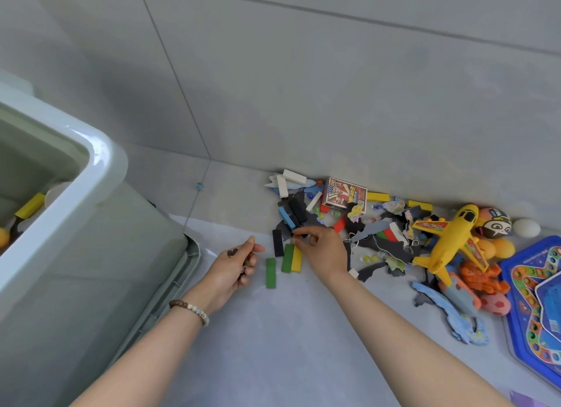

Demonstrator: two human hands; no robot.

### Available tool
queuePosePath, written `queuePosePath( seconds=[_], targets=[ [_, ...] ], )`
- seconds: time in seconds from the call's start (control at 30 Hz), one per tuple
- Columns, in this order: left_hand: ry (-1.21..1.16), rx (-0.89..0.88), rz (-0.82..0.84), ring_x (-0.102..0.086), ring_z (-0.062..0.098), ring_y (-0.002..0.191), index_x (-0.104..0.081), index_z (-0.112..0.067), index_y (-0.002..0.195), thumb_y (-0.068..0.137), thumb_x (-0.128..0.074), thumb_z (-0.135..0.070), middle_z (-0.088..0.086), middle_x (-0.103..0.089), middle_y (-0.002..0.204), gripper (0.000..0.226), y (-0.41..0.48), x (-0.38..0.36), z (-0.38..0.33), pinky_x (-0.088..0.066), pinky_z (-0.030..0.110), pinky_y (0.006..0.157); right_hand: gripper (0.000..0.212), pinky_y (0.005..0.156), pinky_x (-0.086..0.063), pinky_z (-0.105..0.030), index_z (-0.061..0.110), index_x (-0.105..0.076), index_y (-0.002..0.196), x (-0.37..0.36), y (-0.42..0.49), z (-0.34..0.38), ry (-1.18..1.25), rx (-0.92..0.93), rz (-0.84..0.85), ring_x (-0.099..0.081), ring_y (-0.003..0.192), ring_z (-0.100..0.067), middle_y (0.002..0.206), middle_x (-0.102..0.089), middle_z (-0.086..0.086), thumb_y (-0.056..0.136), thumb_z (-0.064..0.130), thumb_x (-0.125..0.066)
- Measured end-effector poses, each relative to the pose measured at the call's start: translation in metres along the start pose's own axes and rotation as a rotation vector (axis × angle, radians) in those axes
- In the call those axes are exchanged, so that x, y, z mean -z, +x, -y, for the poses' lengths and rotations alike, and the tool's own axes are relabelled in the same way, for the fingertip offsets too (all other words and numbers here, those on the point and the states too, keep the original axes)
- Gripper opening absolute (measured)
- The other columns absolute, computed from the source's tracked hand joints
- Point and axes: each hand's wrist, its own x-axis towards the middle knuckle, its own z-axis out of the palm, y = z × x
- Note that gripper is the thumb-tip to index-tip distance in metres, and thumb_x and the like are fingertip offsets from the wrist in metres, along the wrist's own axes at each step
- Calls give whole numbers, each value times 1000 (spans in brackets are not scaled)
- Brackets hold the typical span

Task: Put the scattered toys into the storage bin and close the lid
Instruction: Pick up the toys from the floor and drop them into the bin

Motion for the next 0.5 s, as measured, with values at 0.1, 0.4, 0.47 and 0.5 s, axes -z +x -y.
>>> queuePosePath(
  seconds=[0.1,0.4,0.47,0.5],
  targets=[
    [-3,-4,-2,-35,5,46,-61,-13,88,96,-48,-36,-5,-43,59,28,0,1,-1,-28,13,39,24,55,-33,-21,29,-70,110,2,-2,3,-110,12,-12,-49,75,-9,75,-56,16,87,32,-65],
    [-17,-12,1,-34,5,45,-61,-13,87,96,-48,-36,-5,-42,59,28,0,-4,-5,-27,13,38,20,55,-33,-22,26,-71,95,4,-6,-2,-105,-38,-21,-53,73,-8,76,-55,9,87,42,-62],
    [-16,-13,2,-35,4,44,-61,-12,88,96,-49,-36,-5,-42,58,28,0,-5,-6,-28,13,38,20,52,-29,-18,21,-70,89,4,-8,-2,106,-93,-25,-42,59,-5,64,-46,10,85,40,-64],
    [-14,-12,4,-35,4,44,-61,-12,88,96,-49,-36,-6,-42,58,28,0,-5,-6,-28,13,38,22,52,-28,-18,19,-69,87,6,-9,0,283,-170,-33,-38,56,-6,60,-44,8,86,40,-64]
  ],
)
